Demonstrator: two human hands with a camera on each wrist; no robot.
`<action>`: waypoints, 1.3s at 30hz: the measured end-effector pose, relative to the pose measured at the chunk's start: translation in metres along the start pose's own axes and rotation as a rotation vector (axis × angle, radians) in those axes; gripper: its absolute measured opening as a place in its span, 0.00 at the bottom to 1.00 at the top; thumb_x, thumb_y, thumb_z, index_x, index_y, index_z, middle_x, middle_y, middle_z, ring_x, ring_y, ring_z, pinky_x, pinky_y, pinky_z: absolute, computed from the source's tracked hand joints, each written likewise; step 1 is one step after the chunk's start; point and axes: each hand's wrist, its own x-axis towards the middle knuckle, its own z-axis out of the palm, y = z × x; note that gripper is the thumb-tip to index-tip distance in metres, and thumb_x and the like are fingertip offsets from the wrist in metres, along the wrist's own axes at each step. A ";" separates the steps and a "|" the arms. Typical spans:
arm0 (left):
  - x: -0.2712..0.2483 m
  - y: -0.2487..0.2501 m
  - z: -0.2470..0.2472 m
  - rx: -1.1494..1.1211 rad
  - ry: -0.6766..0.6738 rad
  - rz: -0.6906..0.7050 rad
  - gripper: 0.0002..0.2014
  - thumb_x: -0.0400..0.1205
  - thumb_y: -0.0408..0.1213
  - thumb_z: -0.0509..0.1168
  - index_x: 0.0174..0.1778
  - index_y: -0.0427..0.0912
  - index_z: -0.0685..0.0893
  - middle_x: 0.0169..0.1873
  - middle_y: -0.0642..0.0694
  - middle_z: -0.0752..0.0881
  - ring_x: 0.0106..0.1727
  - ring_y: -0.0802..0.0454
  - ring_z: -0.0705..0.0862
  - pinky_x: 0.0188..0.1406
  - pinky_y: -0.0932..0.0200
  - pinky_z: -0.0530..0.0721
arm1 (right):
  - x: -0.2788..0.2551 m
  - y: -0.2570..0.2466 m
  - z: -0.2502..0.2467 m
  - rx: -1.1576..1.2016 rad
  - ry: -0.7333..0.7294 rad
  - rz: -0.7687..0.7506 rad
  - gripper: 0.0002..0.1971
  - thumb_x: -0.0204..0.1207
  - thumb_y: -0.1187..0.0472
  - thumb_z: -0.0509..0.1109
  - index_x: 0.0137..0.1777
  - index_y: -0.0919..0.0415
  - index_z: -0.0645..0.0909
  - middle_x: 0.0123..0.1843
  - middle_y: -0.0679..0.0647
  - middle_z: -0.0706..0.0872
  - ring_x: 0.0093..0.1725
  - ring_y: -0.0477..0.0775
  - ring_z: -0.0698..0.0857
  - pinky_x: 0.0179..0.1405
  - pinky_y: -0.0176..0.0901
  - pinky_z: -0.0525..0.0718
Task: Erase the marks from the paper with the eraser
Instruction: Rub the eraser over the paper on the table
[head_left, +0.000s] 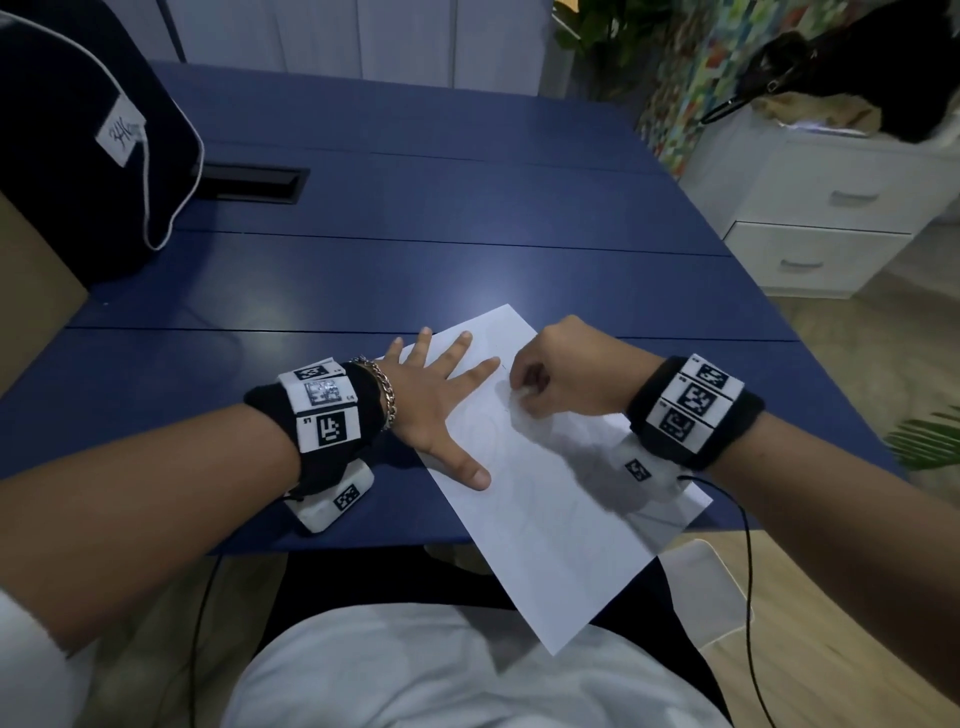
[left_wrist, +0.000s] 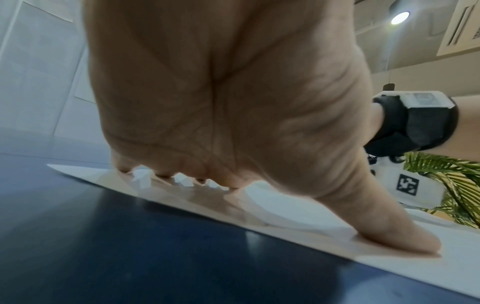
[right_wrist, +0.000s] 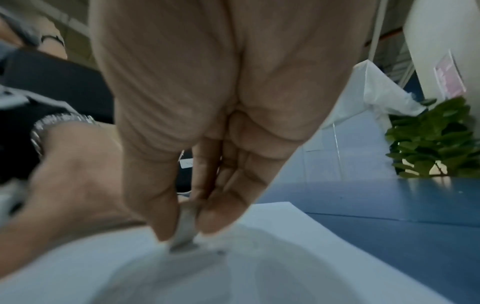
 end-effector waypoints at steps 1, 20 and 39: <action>0.000 0.000 0.000 -0.002 0.002 0.001 0.75 0.55 0.93 0.65 0.86 0.72 0.22 0.88 0.53 0.18 0.88 0.30 0.20 0.86 0.21 0.30 | -0.005 -0.001 -0.001 0.019 -0.048 -0.009 0.05 0.73 0.56 0.78 0.48 0.48 0.93 0.38 0.41 0.92 0.39 0.40 0.89 0.43 0.41 0.90; 0.027 0.018 -0.025 0.042 0.056 0.120 0.72 0.61 0.87 0.71 0.91 0.70 0.30 0.92 0.59 0.28 0.93 0.35 0.29 0.87 0.21 0.34 | -0.040 -0.002 0.019 -0.095 0.044 -0.001 0.08 0.76 0.55 0.70 0.37 0.56 0.85 0.33 0.52 0.85 0.34 0.57 0.81 0.36 0.53 0.85; 0.034 0.016 -0.022 0.050 0.026 0.104 0.77 0.58 0.89 0.69 0.90 0.65 0.26 0.90 0.61 0.25 0.92 0.36 0.27 0.88 0.22 0.34 | -0.033 0.006 0.011 -0.121 0.073 0.027 0.07 0.75 0.57 0.69 0.36 0.57 0.83 0.31 0.53 0.84 0.34 0.60 0.82 0.38 0.57 0.86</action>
